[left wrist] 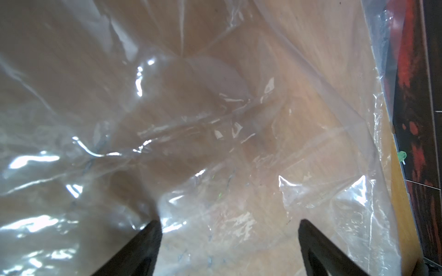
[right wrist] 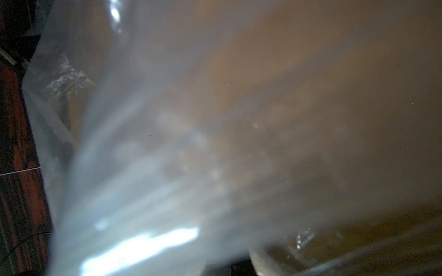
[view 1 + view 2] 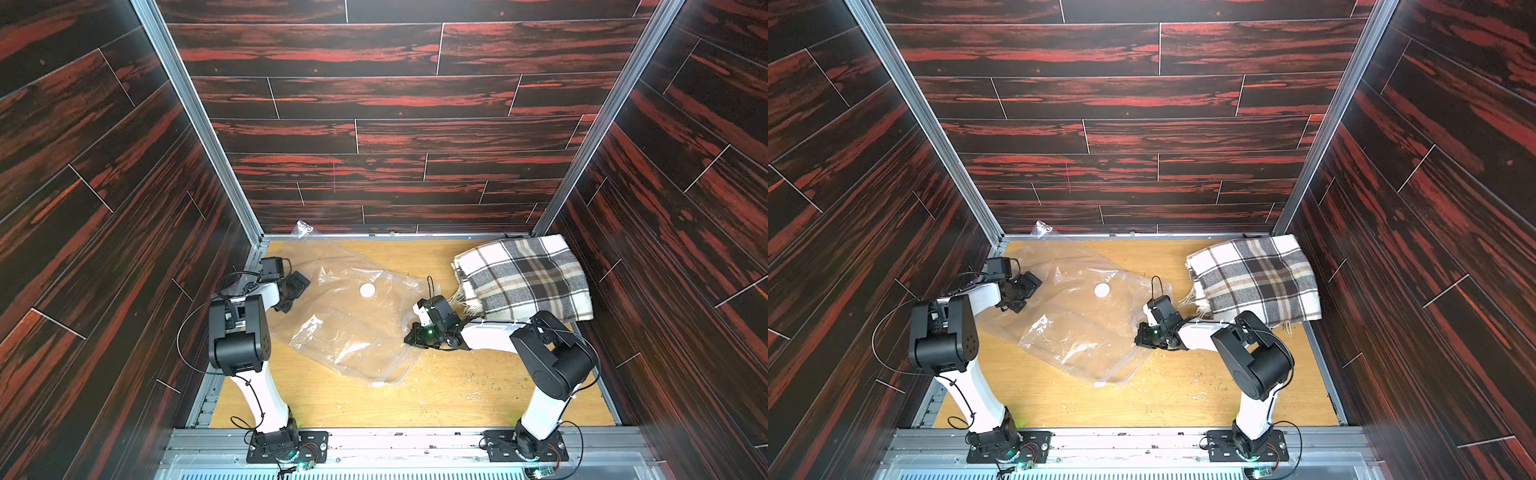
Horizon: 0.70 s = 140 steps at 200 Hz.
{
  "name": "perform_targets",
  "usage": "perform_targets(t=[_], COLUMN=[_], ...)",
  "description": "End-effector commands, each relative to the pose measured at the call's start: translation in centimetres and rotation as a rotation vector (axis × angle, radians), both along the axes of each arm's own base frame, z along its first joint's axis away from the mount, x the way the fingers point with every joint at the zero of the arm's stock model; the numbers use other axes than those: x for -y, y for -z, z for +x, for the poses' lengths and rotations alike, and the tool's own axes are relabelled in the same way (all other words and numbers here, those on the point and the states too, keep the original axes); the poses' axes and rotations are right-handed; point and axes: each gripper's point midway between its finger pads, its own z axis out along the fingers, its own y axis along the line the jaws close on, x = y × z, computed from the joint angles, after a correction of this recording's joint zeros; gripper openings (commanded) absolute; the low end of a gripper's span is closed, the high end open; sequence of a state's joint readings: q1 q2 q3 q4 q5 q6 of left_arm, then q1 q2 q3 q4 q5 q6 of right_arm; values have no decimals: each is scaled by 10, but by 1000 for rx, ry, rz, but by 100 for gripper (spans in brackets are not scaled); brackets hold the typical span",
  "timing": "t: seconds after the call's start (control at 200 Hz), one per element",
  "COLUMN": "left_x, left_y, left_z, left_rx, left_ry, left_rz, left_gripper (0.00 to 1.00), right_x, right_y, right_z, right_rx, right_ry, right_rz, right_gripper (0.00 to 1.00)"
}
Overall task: Take the scarf out of the vacuum bag
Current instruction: Adjust the vacuum bag at the center of the board, then reset both arms
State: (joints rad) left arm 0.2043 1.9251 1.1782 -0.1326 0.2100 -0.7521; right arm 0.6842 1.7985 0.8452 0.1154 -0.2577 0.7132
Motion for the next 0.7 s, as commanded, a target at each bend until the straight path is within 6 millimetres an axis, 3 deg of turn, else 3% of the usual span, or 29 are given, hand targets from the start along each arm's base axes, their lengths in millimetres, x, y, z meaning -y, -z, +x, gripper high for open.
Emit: perform_targets(t=[0.0, 0.065, 0.14, 0.2, 0.22, 0.296, 0.441, 0.506, 0.556, 0.636, 0.696], left_x=[1, 3, 2, -1, -3, -12, -43, -54, -58, -58, -61], left_y=[1, -11, -34, -53, -72, -112, -184, -201, -199, -176, -158], left_z=[-16, -14, -15, -18, -20, -27, -64, -90, -106, -124, -133], left_rx=[-53, -23, 18, 43, 81, 152, 370, 458, 499, 485, 441], left_ry=[14, 27, 37, 27, 22, -13, -134, -190, -198, -172, -179], left_rz=[-10, -8, 12, 44, 66, 133, 399, 572, 670, 747, 760], left_gripper=[92, 92, 93, 98, 100, 100, 100, 100, 100, 100, 100], right_x=[-5, -2, 5, 15, 20, 46, 121, 157, 179, 202, 232], right_y=[-25, -51, -91, -126, -139, -184, -258, -275, -275, -266, -252], right_z=[3, 5, 9, 15, 18, 31, 58, 65, 68, 71, 79], right_rx=[100, 185, 319, 438, 481, 658, 1018, 1147, 1228, 1329, 1273], right_ry=[-46, -63, -84, -75, -61, 19, 293, 412, 461, 458, 546], right_rz=[39, 49, 40, 10, -3, -80, -232, -277, -349, -446, -464], right_gripper=[39, 71, 88, 92, 94, 96, 96, 98, 99, 99, 99])
